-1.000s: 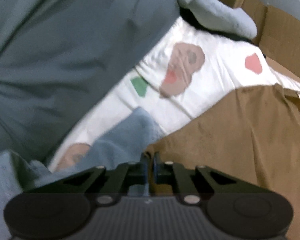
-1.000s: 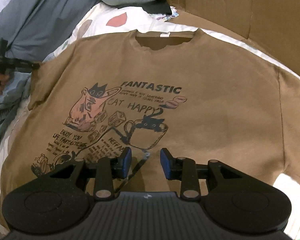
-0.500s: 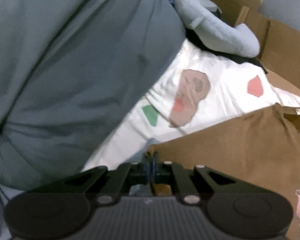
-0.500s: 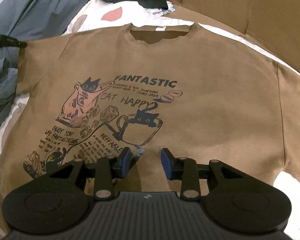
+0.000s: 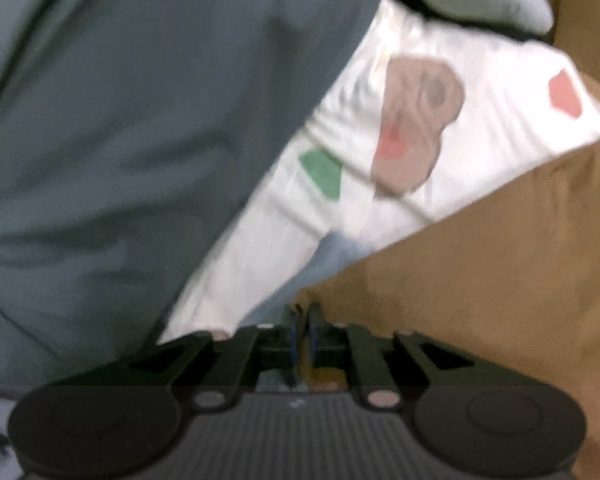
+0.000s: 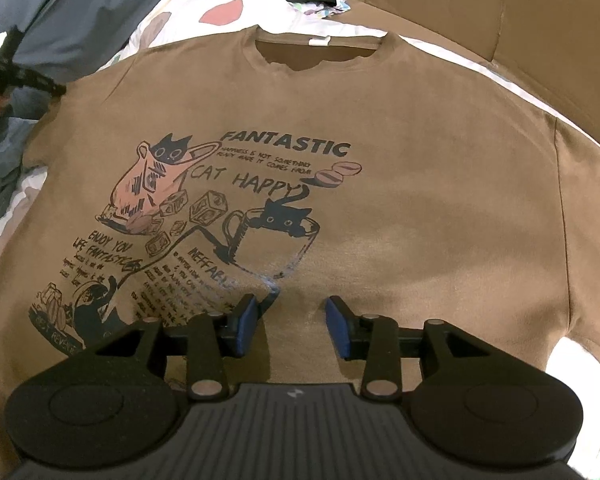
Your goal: Fold clothes
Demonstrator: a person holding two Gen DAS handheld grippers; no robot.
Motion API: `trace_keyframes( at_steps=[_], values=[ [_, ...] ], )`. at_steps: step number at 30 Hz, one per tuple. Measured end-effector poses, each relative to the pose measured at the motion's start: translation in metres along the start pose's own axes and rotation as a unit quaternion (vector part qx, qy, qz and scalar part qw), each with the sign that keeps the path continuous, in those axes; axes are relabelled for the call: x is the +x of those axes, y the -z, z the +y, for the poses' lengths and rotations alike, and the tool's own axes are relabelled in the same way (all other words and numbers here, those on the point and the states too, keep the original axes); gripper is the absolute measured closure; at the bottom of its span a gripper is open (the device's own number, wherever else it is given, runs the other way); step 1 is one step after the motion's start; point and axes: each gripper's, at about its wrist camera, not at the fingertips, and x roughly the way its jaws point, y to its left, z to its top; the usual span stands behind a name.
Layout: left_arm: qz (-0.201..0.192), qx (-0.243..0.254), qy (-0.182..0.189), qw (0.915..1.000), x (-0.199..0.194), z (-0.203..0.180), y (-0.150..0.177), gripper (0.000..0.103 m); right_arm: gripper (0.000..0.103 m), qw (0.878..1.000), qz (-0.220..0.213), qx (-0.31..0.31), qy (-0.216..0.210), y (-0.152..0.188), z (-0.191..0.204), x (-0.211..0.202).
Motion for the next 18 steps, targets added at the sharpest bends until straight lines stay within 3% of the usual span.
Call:
trace_keyframes(
  at_steps=[2, 4, 9, 12, 16, 18],
  values=[
    [-0.007, 0.012, 0.005, 0.9999, 0.001, -0.005, 0.002, 0.068, 0.055, 1.0, 0.001, 0.002, -0.003, 0.0, 0.0, 0.0],
    [-0.032, 0.009, 0.001, 0.9995, -0.01, -0.008, 0.0, 0.057, 0.054, 1.0, -0.003, 0.003, -0.007, -0.002, 0.0, -0.002],
    [-0.09, 0.0, 0.025, 0.9956, -0.041, -0.02, -0.016, 0.056, 0.045, 1.0, -0.02, 0.005, -0.001, -0.009, 0.001, -0.006],
    [-0.114, 0.012, 0.053, 0.992, -0.053, -0.037, -0.024, 0.058, 0.045, 0.999, -0.03, 0.008, 0.006, -0.014, 0.001, -0.006],
    [-0.129, 0.023, 0.117, 0.9844, -0.06, -0.067, -0.032, 0.088, 0.045, 0.999, -0.047, 0.01, 0.019, -0.023, 0.0, -0.004],
    [-0.132, 0.033, 0.144, 0.9802, -0.059, -0.083, -0.036, 0.094, 0.045, 0.998, -0.054, 0.016, 0.03, -0.029, -0.002, -0.002]
  ],
)
